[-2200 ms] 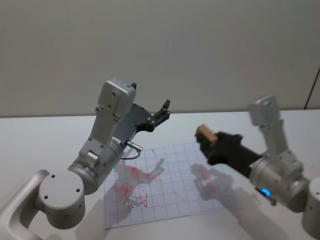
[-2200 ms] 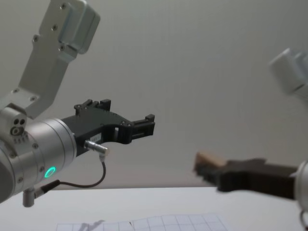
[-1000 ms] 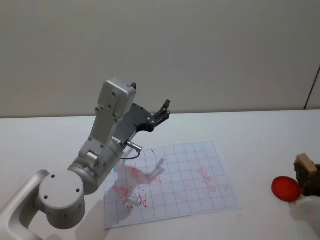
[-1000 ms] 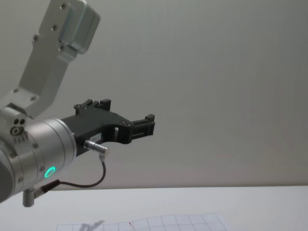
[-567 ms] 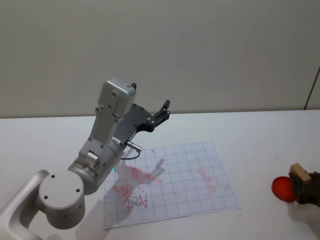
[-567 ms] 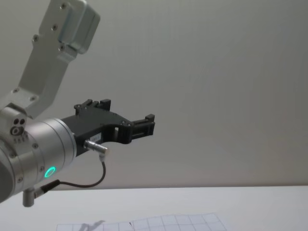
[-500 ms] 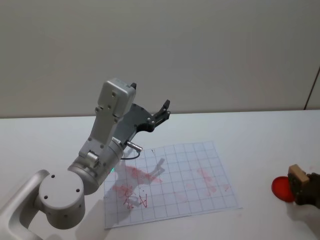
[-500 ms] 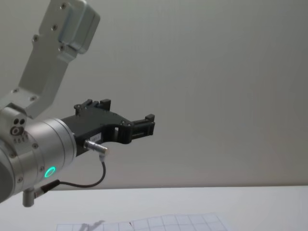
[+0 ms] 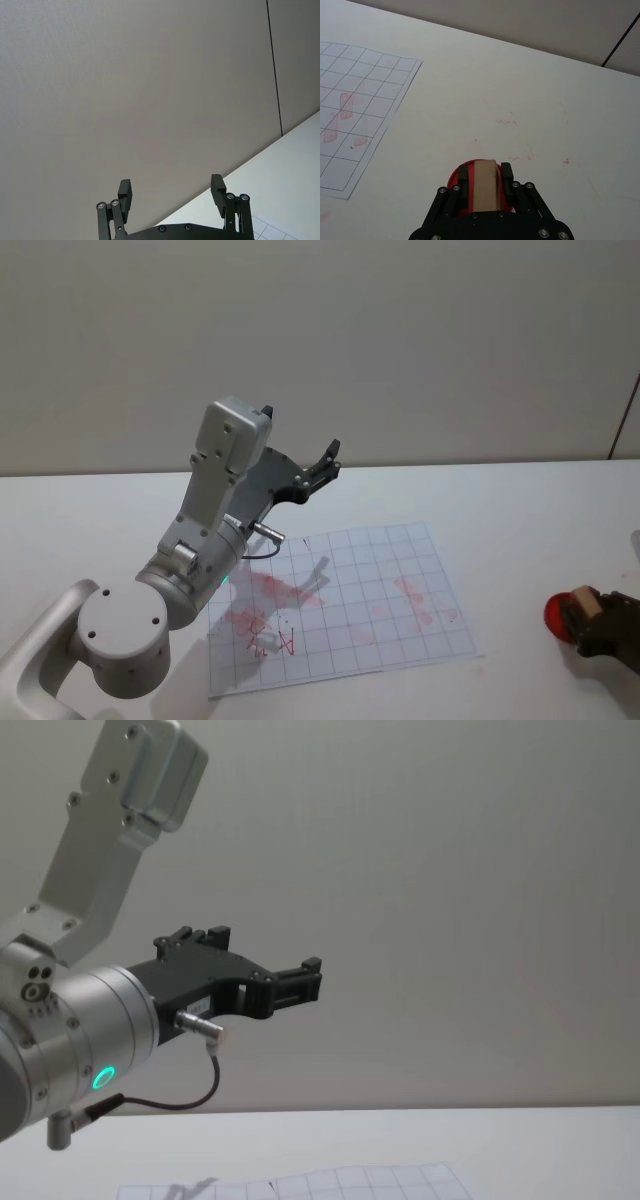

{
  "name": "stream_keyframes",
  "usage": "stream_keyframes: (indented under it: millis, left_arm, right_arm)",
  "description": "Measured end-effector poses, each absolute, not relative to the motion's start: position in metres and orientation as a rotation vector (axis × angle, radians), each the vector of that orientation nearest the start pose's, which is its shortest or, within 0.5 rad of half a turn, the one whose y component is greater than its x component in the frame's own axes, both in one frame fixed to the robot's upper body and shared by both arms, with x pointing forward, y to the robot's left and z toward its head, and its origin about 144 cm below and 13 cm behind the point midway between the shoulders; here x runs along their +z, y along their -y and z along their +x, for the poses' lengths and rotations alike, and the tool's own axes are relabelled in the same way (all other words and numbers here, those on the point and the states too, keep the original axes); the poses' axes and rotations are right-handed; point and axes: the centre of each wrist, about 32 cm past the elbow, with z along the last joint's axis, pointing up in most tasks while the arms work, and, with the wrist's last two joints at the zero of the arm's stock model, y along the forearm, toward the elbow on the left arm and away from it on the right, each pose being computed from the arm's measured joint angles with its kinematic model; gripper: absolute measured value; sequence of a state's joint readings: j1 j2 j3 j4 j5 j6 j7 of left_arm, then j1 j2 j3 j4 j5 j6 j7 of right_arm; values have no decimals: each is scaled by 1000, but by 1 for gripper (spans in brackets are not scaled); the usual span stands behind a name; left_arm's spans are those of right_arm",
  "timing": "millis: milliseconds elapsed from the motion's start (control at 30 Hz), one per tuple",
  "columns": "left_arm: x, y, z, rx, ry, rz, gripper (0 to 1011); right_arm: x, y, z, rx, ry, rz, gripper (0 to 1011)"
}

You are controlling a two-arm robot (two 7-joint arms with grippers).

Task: Use the one hand to pick up the stamp and affix it onto the A4 paper.

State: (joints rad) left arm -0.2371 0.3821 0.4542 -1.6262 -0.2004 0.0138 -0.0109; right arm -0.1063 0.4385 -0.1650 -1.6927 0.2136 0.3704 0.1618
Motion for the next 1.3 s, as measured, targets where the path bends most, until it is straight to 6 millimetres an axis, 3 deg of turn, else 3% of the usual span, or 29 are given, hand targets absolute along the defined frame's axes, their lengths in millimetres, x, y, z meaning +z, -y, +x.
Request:
stream_keyframes:
  millis: [133, 500, 767, 1300]
  left_arm:
    - [1204, -198, 492, 1124, 268, 61, 1001]
    - [1204, -198, 492, 1124, 268, 61, 1001]
    - [1204, -198, 492, 1124, 268, 61, 1001]
    - [1204, -198, 492, 1124, 268, 61, 1001]
  right_arm:
    - [1146, 289, 425, -1212, -168, -482, 440]
    - [1144, 288, 426, -1207, -169, -491, 816]
    - [1144, 288, 427, -1205, -169, -493, 1001]
    - [1143, 287, 427, -1203, -171, -497, 1001]
